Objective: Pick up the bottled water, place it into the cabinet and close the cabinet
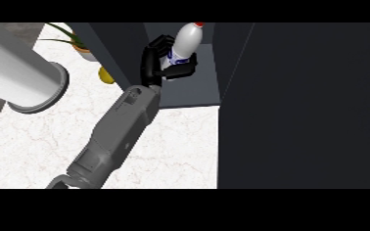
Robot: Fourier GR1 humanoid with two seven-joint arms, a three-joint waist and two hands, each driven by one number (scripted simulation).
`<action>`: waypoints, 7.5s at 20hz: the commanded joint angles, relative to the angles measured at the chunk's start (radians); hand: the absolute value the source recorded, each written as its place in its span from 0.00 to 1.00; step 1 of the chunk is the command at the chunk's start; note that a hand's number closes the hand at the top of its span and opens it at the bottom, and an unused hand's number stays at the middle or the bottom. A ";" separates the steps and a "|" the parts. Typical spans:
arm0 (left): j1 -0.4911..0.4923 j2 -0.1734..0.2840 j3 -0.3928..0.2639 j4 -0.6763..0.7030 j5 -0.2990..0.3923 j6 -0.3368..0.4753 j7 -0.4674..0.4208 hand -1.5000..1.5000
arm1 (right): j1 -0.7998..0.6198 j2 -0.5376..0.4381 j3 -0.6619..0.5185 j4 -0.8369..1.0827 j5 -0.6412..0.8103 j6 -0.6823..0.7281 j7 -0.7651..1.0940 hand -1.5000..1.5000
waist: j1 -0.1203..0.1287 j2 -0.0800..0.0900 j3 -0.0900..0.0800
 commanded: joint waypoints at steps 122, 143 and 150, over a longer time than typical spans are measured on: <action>1.414 0.933 0.060 -1.387 0.544 -0.565 -0.219 0.00 | -0.559 -0.130 0.713 -0.204 0.173 -0.057 0.490 1.00 | 0.120 -0.054 -0.021; 1.502 0.999 0.212 -1.339 0.615 -0.778 -0.275 0.00 | -1.256 0.279 0.974 0.184 0.222 -0.495 0.821 1.00 | 0.208 -0.026 -0.013; 1.533 1.000 0.268 -1.280 0.634 -0.842 -0.291 0.00 | -1.652 0.343 0.987 0.400 -0.028 -0.559 0.890 1.00 | 0.192 -0.011 -0.004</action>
